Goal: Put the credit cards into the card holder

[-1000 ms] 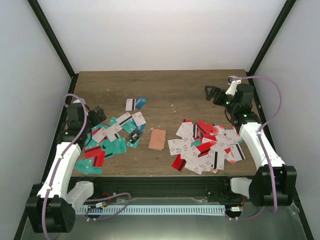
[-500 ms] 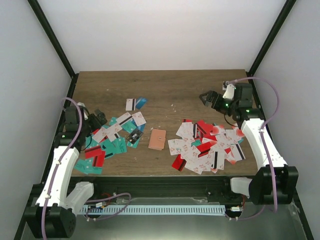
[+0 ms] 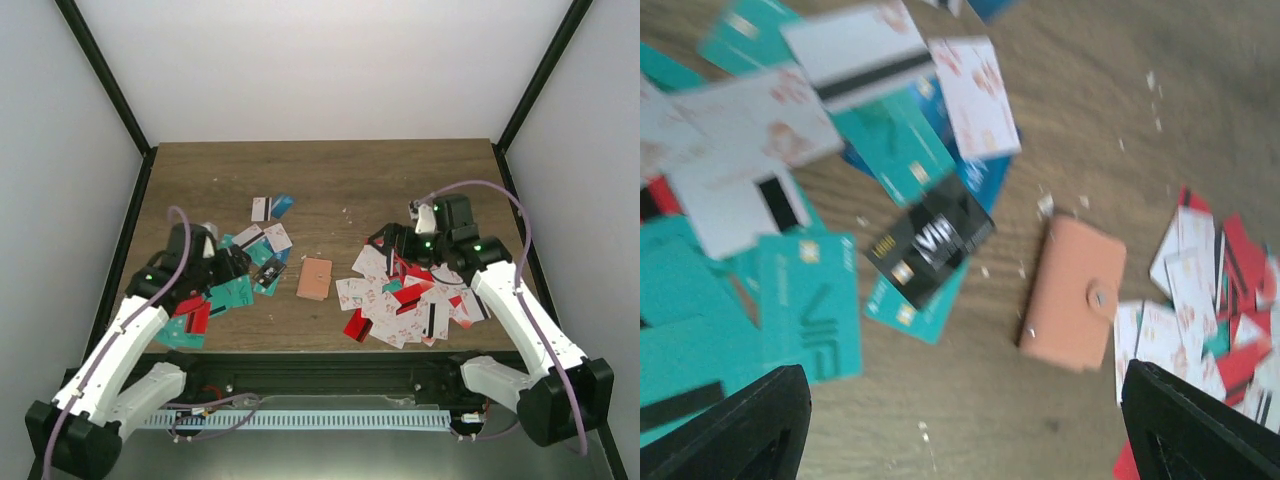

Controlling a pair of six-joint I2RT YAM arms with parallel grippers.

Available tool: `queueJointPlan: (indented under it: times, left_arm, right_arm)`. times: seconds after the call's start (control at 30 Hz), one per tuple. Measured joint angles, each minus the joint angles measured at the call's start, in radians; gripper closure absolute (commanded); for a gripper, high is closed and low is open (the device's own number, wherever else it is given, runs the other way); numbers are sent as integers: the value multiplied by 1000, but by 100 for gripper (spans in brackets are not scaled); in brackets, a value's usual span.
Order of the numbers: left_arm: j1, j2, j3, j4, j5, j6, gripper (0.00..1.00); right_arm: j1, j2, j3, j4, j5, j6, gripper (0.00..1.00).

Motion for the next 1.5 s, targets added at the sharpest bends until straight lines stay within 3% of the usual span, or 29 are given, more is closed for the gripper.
queueJointPlan:
  times: [0.17, 0.27, 0.37, 0.43, 0.47, 0.6, 0.97, 1.23, 1.5]
  left_arm:
    - [-207, 37, -68, 57, 2, -72, 23]
    - [-291, 106, -89, 99, 2, -105, 34]
    - [-353, 201, -92, 162, 11, -130, 53]
    - [-377, 263, -91, 199, 17, -138, 78]
    - [-386, 298, -89, 213, 20, -145, 85]
    - [-393, 420, -60, 226, 24, -154, 93]
    - [-393, 630, 35, 271, 51, -138, 96]
    - [-393, 777, 121, 284, 45, -108, 73]
    - [-393, 850, 164, 312, 56, -93, 64]
  right_arm:
    - [68, -14, -52, -11, 2, 46, 1]
    - [75, -23, -57, -25, 6, 52, 3]
    - [75, -50, -58, -53, 27, 52, 9]
    - [75, -71, -58, -72, 39, 50, 16]
    - [75, -84, -58, -79, 44, 55, 18]
    - [75, -131, -59, -112, 71, 80, 20]
    - [75, -203, -172, -122, 85, 190, 19]
    - [75, -201, -172, -122, 87, 205, 18]
    - [75, -174, -172, -123, 103, 193, 18]
